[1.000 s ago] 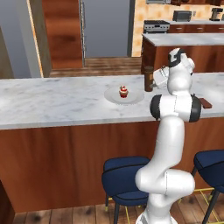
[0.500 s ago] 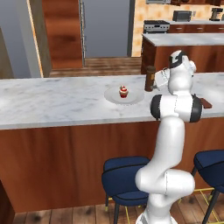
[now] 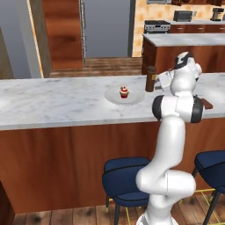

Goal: Take the cinnamon bottle from the cabinet and place it on the dining table, next to the plate with the cupcake. Then take the chocolate from the dining counter and place it on the cupcake plate.

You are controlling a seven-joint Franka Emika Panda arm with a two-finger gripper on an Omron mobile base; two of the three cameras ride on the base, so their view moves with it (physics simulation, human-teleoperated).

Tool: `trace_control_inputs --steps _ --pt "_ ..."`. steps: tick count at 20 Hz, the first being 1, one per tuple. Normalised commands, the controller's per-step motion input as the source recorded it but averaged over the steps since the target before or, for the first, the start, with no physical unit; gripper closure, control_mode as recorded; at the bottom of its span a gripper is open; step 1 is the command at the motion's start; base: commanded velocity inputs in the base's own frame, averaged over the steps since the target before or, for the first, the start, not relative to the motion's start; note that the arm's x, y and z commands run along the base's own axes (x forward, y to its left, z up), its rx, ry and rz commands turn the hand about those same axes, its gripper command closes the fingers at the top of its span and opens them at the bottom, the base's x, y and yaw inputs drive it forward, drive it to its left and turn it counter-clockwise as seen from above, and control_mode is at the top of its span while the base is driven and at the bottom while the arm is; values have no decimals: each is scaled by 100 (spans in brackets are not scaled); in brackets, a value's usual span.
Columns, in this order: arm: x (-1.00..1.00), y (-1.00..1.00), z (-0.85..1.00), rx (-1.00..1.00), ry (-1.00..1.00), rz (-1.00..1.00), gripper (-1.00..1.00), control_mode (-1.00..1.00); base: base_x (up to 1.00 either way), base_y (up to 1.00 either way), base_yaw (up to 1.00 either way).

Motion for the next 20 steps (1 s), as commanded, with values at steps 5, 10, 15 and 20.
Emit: trace_control_inputs --steps 5,10,15,20 --pt "-2 -16 32 1 11 -2 -100 -100 0 0 0" --pt "-18 0 34 -1 13 -6 -100 -100 0 0 0" --pt "-40 4 15 -9 13 -12 -100 -100 0 0 0" --pt "-51 22 0 -29 3 -26 -100 -100 0 0 0"
